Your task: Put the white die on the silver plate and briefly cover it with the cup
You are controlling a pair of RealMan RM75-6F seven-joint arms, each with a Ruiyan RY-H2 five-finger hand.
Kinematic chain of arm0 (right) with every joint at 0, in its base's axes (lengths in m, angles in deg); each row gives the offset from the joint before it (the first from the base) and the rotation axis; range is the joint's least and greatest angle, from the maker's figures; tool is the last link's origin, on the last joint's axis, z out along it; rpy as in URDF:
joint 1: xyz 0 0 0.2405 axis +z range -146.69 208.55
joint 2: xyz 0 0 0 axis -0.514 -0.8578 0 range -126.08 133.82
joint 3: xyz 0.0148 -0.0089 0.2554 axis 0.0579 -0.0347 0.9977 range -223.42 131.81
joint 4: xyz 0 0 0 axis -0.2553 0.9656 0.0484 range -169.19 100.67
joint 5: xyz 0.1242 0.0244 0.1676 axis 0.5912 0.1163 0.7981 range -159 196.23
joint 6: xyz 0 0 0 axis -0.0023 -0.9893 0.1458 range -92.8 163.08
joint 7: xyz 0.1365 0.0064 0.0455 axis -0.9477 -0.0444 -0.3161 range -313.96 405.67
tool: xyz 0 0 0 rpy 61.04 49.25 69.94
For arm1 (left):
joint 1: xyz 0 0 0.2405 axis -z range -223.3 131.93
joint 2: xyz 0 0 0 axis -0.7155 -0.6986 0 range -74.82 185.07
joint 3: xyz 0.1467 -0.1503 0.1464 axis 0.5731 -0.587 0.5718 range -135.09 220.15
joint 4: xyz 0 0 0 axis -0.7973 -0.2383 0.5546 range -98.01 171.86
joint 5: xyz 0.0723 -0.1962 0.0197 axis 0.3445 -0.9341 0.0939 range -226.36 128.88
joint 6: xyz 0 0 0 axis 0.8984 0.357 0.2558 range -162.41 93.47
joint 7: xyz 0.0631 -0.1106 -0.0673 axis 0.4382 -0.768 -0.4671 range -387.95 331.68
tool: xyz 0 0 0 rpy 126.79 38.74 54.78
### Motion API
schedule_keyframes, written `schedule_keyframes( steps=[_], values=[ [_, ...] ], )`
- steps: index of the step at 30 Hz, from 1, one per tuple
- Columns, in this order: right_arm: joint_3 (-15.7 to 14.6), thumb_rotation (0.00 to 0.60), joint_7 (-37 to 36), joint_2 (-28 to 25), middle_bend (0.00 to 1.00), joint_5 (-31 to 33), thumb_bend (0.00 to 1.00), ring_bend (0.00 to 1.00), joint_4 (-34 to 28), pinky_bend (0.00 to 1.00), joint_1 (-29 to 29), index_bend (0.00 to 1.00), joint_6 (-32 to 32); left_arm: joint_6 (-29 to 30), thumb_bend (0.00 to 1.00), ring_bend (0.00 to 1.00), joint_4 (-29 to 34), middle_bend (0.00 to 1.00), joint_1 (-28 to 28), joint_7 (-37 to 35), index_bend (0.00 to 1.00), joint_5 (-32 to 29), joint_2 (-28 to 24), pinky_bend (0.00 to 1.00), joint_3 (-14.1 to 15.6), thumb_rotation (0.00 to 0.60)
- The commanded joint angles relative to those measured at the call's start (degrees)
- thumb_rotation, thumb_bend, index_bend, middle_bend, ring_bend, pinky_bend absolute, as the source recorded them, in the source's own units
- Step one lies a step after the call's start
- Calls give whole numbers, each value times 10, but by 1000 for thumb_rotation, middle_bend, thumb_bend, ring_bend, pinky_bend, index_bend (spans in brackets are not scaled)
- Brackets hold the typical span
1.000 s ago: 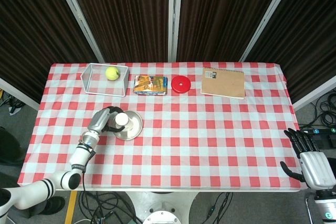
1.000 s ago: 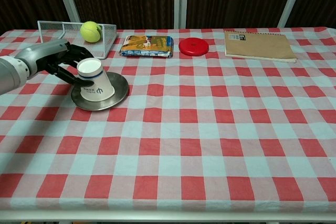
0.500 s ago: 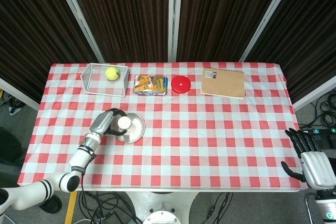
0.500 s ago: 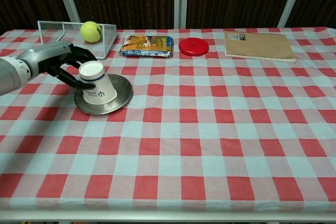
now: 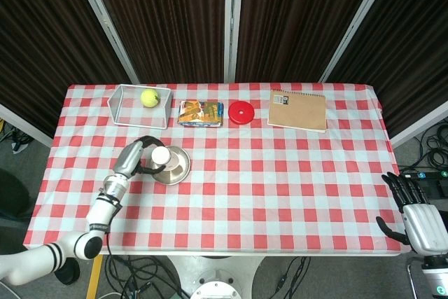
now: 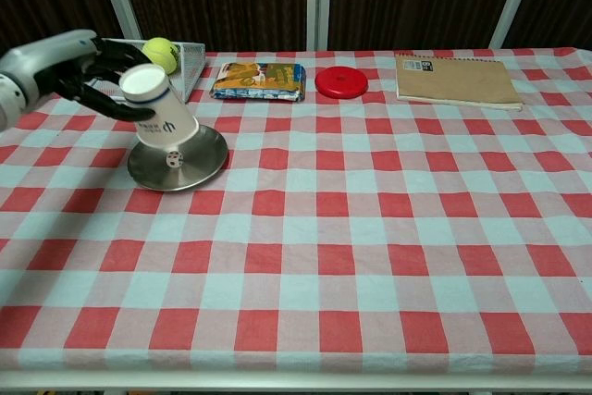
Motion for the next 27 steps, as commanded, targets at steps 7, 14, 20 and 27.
schedule_keyframes(
  steps=[7, 14, 20, 27],
  values=[
    [-1, 600, -12, 7, 39, 0, 231, 0, 13, 0, 3, 15, 5, -45, 290, 154, -98, 326, 7, 22, 497, -83, 7, 164, -23, 600],
    [-2, 600, -15, 6, 39, -3, 230, 0, 16, 0, -3, 15, -4, -86, 288, 147, -177, 302, 30, 45, 430, -120, 49, 145, -29, 600],
    [-1, 600, -22, 6, 38, -3, 231, 0, 20, 0, -6, 15, -11, -70, 279, 87, -151, 194, 18, 53, 160, -96, 30, 78, -17, 600],
    [3, 600, -38, 6, 38, 7, 231, 0, 35, 0, -12, 15, -19, 82, 272, 66, -61, 161, -63, 61, 99, 7, -59, 68, 26, 600]
  ],
)
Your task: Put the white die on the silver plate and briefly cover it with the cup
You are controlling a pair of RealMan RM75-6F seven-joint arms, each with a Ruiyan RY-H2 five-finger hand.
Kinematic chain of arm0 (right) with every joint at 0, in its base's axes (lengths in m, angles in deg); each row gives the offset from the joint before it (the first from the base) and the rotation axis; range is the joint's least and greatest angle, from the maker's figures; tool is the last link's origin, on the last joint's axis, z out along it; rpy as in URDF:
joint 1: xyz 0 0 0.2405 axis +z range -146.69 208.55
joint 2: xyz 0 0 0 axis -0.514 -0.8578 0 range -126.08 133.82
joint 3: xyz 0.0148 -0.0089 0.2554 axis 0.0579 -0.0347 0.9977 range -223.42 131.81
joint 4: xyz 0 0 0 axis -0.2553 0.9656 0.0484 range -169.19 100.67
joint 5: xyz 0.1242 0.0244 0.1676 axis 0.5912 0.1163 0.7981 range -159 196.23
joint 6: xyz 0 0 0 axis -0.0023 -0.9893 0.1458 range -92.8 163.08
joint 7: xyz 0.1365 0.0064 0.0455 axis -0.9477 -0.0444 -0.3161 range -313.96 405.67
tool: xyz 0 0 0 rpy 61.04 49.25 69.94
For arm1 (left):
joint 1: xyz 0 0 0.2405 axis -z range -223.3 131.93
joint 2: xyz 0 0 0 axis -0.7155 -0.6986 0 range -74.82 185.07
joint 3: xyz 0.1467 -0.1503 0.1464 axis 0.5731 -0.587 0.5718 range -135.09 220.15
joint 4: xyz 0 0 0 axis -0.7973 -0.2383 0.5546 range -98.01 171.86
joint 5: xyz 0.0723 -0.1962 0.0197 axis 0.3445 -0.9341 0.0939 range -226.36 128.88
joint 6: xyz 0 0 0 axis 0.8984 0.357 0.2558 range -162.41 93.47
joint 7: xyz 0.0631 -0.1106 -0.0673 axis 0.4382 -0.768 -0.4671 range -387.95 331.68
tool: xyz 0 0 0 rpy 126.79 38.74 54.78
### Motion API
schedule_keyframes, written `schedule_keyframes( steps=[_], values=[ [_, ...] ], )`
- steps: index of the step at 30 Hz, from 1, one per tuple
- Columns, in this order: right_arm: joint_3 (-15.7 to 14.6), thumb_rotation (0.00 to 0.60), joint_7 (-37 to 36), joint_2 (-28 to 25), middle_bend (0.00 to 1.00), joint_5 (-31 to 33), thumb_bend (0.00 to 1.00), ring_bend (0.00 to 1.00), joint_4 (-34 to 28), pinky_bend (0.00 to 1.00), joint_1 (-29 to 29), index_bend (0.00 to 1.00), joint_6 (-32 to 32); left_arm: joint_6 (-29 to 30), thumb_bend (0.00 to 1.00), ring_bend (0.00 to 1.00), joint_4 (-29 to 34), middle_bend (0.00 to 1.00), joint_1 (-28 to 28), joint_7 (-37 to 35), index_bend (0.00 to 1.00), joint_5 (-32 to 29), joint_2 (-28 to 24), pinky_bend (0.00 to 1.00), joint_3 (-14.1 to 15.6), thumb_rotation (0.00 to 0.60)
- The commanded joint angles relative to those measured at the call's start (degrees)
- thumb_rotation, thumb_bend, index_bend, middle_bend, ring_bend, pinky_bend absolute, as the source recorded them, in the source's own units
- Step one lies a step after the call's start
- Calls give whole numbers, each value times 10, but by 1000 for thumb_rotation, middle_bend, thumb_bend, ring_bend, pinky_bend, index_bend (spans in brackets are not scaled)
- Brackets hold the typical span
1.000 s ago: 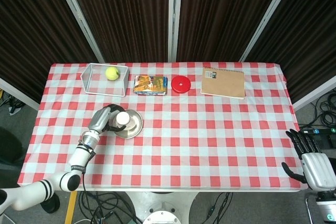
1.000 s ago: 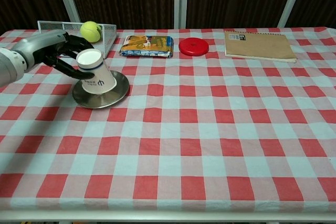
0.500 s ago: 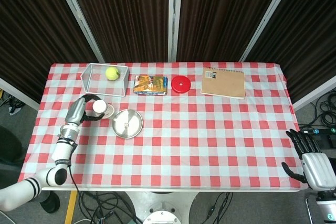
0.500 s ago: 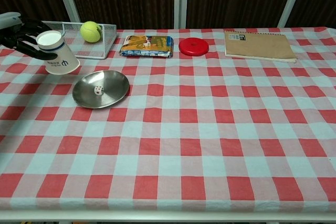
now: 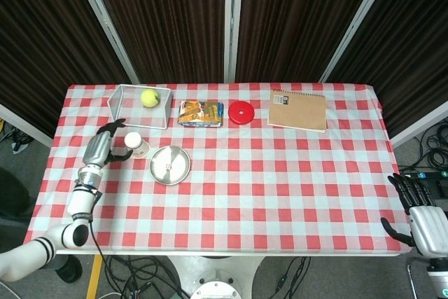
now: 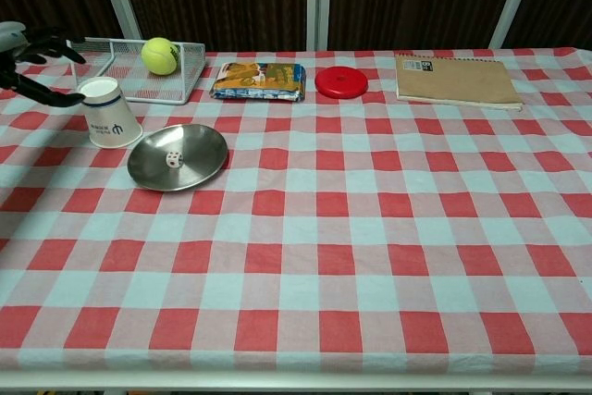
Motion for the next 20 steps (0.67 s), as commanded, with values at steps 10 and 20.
schedule_keyframes(
  steps=[10, 20],
  values=[
    [15, 600, 8, 31, 81, -3, 230, 0, 33, 0, -5, 16, -31, 279, 264, 67, 106, 137, -202, 124, 169, 115, -137, 38, 117, 600],
    [7, 600, 2, 26, 69, -30, 230, 0, 12, 0, 14, 15, -11, 363, 256, 67, 184, 138, -287, 130, 185, 148, -153, 35, 155, 600]
  ],
)
